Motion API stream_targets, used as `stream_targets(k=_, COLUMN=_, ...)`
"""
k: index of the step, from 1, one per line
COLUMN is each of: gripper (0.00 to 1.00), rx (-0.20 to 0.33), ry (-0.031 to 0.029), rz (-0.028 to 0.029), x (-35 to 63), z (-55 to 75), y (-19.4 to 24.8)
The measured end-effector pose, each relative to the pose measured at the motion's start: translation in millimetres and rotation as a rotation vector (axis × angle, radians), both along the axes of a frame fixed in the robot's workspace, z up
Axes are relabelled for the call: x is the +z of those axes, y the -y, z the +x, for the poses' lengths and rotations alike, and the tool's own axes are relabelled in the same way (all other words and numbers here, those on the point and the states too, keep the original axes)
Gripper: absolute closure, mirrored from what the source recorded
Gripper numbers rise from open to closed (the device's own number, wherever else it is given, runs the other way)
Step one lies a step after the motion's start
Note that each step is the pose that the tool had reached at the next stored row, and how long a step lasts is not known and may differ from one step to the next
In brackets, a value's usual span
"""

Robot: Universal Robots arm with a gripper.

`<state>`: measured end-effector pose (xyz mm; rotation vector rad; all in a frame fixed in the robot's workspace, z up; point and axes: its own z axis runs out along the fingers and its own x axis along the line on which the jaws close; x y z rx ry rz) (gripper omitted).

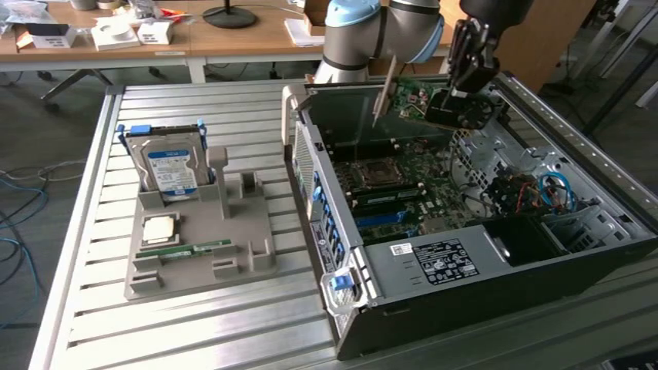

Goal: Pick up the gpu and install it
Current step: 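Insert the gpu into the slot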

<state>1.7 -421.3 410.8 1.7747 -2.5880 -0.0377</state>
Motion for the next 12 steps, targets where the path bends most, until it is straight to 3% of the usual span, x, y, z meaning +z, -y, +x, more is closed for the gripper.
stream_targets(k=12, gripper=0.74, rx=0.218, ry=0.0000, rz=-0.0003, x=-3.2, z=0.0, y=0.0)
